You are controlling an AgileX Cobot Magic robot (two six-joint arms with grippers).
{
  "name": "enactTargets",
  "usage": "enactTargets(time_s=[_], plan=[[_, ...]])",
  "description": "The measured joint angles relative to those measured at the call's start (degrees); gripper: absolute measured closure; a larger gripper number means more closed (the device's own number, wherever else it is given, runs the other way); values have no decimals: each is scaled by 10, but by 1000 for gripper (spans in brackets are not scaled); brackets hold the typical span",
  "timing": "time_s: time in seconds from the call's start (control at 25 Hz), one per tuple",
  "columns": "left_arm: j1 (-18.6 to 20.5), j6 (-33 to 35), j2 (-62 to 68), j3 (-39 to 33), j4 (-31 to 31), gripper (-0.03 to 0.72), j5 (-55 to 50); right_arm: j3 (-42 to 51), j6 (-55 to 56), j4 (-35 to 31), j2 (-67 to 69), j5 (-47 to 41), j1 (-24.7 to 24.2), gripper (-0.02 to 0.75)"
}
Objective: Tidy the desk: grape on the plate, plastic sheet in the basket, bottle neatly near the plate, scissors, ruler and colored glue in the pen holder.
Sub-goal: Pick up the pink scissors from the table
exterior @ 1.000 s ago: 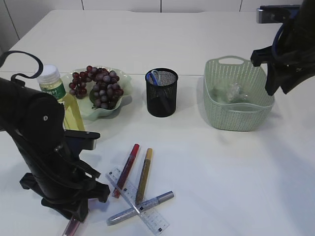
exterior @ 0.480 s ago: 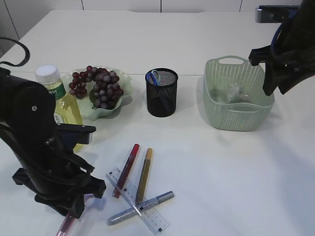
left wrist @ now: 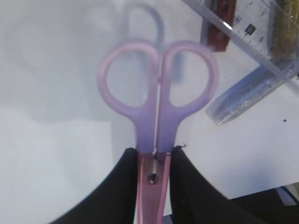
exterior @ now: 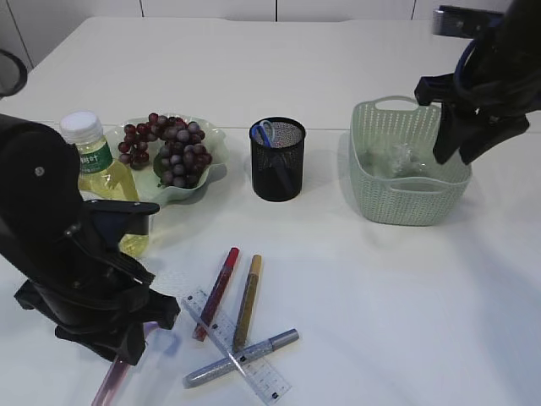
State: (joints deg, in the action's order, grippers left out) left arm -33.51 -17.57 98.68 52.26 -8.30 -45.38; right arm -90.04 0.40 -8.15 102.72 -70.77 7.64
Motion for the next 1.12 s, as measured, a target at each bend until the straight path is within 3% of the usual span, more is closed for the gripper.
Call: enactTargets(time_s=[0.36, 0.64, 1.12], plan=[[0, 0, -30, -1, -8, 538, 11, 0, -37, -156, 0, 0, 0, 465], [0, 0, -45, -3, -14, 538, 25, 0, -88, -241, 0, 0, 0, 464], [0, 0, -74, -3, -21, 538, 54, 0, -130, -296, 0, 6, 0, 463]])
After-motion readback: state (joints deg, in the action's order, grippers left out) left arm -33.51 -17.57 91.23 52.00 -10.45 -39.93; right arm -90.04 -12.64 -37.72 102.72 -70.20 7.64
